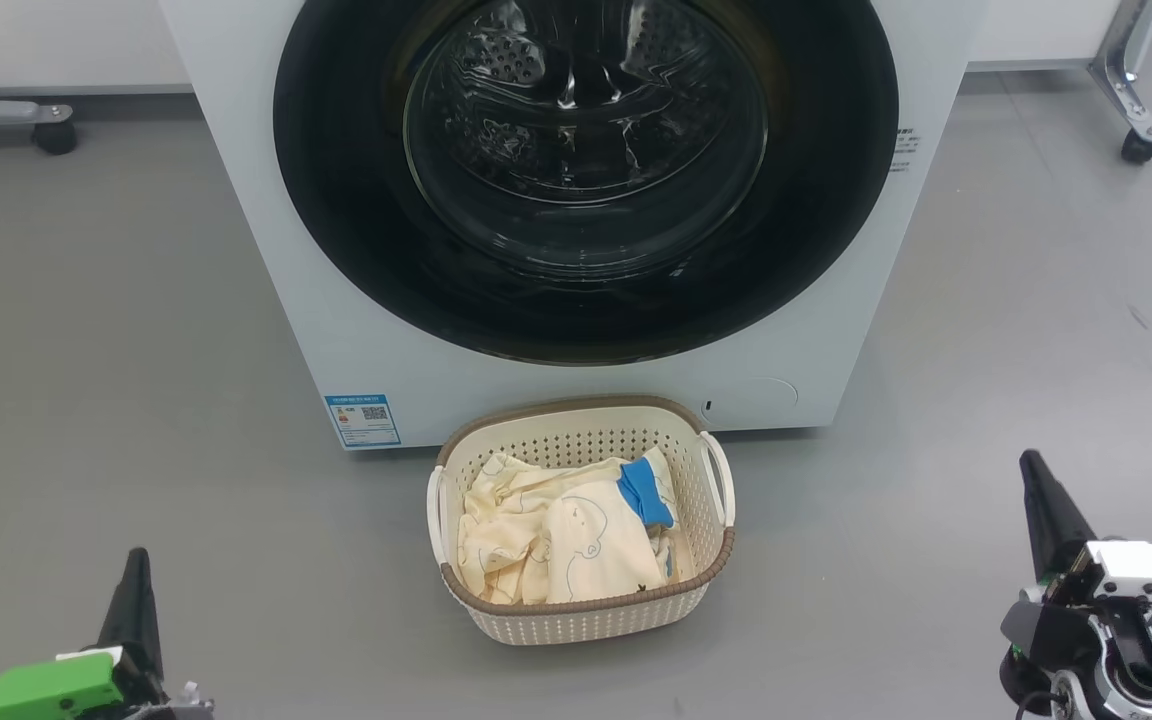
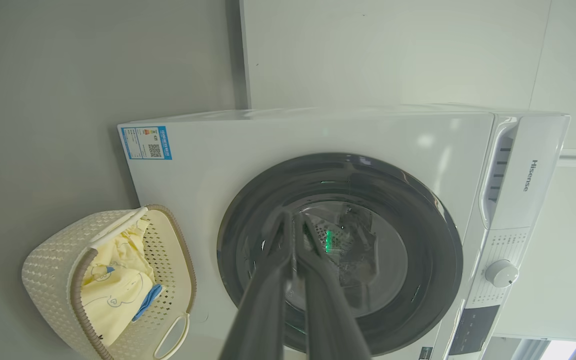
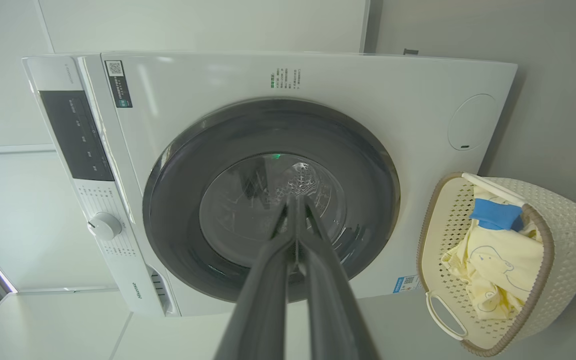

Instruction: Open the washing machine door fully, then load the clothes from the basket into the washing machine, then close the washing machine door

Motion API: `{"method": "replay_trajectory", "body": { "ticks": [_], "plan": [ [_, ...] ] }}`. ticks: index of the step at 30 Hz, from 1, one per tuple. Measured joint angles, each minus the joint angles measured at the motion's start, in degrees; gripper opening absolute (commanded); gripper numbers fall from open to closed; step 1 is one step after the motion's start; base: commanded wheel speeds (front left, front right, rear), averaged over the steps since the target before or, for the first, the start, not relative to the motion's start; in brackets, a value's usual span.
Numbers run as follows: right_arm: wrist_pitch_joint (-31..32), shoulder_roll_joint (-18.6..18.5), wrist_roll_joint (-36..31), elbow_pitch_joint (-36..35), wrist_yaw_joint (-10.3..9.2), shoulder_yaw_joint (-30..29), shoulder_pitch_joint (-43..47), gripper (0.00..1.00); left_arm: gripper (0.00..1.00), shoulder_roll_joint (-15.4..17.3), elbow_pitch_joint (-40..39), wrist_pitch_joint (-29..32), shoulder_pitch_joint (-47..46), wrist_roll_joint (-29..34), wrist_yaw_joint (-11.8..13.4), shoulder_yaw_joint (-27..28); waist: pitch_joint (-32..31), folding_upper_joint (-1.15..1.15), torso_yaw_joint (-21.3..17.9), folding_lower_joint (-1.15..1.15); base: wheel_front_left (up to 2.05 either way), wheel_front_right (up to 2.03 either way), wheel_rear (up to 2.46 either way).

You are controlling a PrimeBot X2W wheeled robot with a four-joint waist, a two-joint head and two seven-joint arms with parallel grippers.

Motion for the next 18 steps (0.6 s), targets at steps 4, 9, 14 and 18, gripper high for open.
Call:
{"method": "replay_trajectory", "body": {
  "ticks": [4, 9, 14, 18],
  "plan": [
    [0.0, 1.12, -0.02, 2.18, 0.01, 0.08, 1.68, 1.0, 1.0, -0.91, 2.13, 0.0, 1.08, 0.01, 0.0, -0.36, 0.0, 0.0, 0.0, 0.0, 0.0, 0.0, 0.0],
    [-0.09, 1.19, -0.02, 2.3, 0.01, 0.03, 2.21, 1.0, 1.0, -1.1, 2.25, -0.33, 1.55, 0.01, 0.0, -0.36, 0.04, 0.0, -0.01, 0.0, 0.0, 0.0, 0.0],
    [-0.58, 1.19, -0.12, 2.11, 0.04, 0.03, 2.21, 1.0, 1.0, -1.1, 2.18, -0.87, 1.53, 0.01, -0.01, -0.37, 0.14, 0.0, -0.01, 0.0, 0.0, 0.0, 0.0],
    [-0.6, 1.19, -0.13, 1.53, 0.09, 0.07, 2.19, 1.0, 1.0, -1.1, 2.04, -1.35, 1.42, 0.03, -0.02, -0.44, 0.24, 0.0, 0.0, 0.0, 0.0, 0.0, 0.0]
  ]
}}
